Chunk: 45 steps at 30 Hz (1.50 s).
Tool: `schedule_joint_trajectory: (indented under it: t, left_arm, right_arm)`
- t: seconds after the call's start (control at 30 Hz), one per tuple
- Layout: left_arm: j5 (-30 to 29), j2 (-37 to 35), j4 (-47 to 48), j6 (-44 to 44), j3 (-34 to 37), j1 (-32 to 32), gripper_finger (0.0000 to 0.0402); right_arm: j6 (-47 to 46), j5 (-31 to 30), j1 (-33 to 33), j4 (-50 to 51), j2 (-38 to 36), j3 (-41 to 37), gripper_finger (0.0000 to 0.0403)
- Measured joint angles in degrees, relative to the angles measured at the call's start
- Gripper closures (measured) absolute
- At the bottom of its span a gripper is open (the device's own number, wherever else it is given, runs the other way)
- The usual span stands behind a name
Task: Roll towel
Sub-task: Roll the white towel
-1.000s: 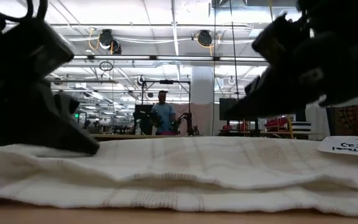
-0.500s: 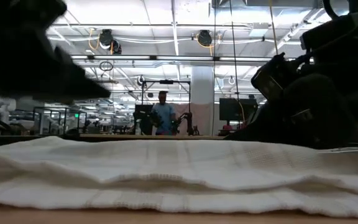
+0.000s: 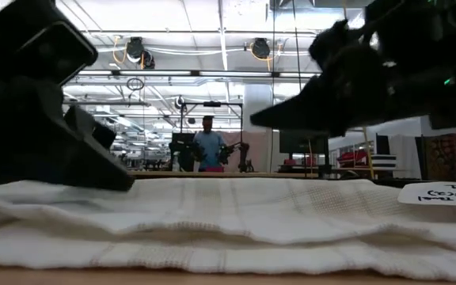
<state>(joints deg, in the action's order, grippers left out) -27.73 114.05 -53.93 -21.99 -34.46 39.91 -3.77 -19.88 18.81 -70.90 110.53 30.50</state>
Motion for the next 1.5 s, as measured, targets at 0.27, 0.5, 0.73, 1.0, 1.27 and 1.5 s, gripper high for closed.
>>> schedule_joint_trajectory:
  t: [0.27, 0.5, 0.73, 1.0, 1.27, 1.5]
  left_arm:
    - [0.6, 0.1, 0.8, -0.2, 0.0, 2.2, 0.0388]
    - [-1.4, -0.8, 0.0, -0.3, -0.1, 4.6, 0.0388]
    - [-2.7, -1.5, 4.7, -1.1, -3.2, 8.8, 0.0376]
    - [-13.2, -1.5, 32.7, -1.6, -15.4, 13.5, 0.0252]
    - [-15.1, -1.5, 54.6, -4.7, -23.7, 14.2, 0.0195]
    - [-11.4, -1.5, 59.6, -8.9, -23.8, 12.9, 0.0283]
  right_arm:
    - [-7.8, 3.7, -5.6, 1.5, 7.2, 0.0, 0.0403]
    - [-11.8, 2.8, -7.2, -2.0, 12.1, 0.2, 0.0403]
    - [-11.9, 1.6, -7.1, -1.9, 12.7, 0.2, 0.0403]
    - [-11.8, 1.6, -7.1, -2.0, 12.8, 0.1, 0.0403]
    - [-11.8, 1.8, -7.1, -1.9, 12.8, 0.1, 0.0403]
    - [-11.8, 1.8, -7.1, -1.8, 12.8, 0.1, 0.0403]
